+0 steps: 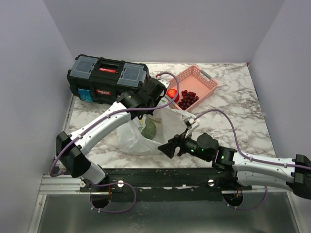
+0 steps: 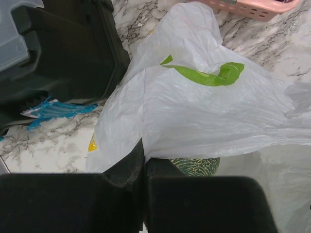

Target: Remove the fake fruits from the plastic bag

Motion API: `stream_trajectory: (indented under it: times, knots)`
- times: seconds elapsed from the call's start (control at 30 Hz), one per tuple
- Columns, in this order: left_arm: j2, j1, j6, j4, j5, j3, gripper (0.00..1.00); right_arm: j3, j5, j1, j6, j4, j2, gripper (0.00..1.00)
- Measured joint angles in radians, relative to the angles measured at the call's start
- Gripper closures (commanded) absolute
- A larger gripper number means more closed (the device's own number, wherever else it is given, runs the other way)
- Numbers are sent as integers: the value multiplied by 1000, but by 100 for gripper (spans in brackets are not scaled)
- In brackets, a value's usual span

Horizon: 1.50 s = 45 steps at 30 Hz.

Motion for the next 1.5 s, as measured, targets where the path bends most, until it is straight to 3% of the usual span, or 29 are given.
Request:
stream_trajectory:
  times: [0.33, 0.5, 0.77, 1.1, 1.27, 1.5]
  knots:
    - [-178, 0, 10, 66, 105, -19, 100, 115, 50, 0, -11, -103, 41, 9]
    - [-286, 0, -5, 117, 145, -18, 100, 190, 137, 0, -25, -137, 61, 4]
    - [-296, 0, -10, 147, 172, -15, 100, 296, 302, 0, -63, -250, 75, 4]
    - [-365, 0, 0, 257, 277, -183, 100, 320, 294, 0, -35, -410, 58, 7]
    - [-420, 0, 22, 288, 302, -240, 100, 320, 275, 0, -24, -361, 80, 19]
    - [-429, 0, 29, 309, 351, -252, 100, 407, 172, 0, -49, -238, 337, 39]
